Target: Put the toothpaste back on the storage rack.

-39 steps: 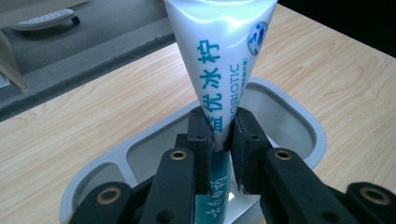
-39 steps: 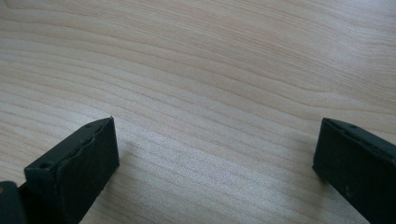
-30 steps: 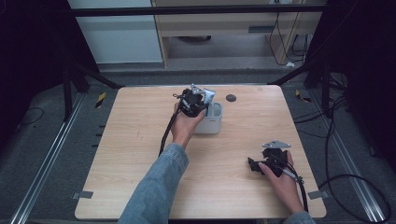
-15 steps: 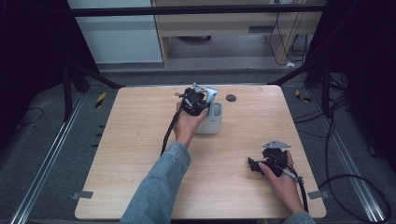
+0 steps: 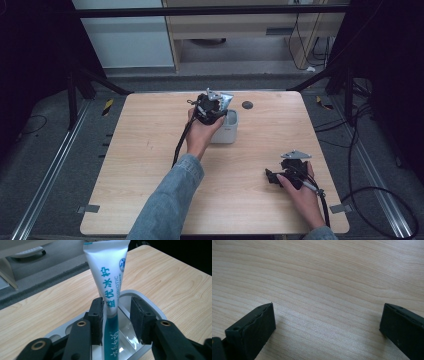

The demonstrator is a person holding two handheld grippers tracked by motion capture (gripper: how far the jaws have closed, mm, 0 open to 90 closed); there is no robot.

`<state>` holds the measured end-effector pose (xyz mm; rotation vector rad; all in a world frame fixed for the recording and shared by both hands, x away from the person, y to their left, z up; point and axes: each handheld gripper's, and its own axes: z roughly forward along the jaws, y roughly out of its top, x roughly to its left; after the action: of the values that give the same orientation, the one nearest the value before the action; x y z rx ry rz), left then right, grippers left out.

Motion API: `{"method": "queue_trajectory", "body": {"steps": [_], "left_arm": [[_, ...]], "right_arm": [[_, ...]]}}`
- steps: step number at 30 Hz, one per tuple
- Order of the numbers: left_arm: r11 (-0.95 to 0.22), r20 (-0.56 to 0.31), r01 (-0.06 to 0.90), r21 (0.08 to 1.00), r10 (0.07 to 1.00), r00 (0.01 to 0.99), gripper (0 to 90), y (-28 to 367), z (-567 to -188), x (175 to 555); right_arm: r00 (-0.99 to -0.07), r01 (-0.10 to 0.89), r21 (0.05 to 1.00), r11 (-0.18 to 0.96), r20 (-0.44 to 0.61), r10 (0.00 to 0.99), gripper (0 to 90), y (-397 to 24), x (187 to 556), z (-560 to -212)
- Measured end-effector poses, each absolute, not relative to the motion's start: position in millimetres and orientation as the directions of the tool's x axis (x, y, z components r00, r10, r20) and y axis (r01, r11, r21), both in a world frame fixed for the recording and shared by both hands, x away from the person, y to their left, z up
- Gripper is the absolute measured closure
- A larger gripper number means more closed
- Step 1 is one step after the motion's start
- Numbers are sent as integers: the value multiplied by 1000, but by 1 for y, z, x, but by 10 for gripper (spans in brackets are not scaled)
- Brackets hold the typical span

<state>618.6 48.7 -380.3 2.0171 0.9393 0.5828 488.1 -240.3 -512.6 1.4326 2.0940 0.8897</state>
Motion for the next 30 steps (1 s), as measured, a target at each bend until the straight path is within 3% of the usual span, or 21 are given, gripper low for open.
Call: {"method": "queue_trajectory", "body": {"steps": [11,20,30], "left_arm": [[-443,91,399,803,753,652,342,47,-377,607],[-463,93,399,791,736,670,199,51,-370,595],[-489,96,391,780,711,697,157,51,-369,579]], "right_arm": [[-360,643,723,253,-6,933,4,-240,488,-513],[-361,643,724,252,-4,933,4,-240,488,-513],[-360,643,724,250,-3,933,4,-240,488,-513]]}}
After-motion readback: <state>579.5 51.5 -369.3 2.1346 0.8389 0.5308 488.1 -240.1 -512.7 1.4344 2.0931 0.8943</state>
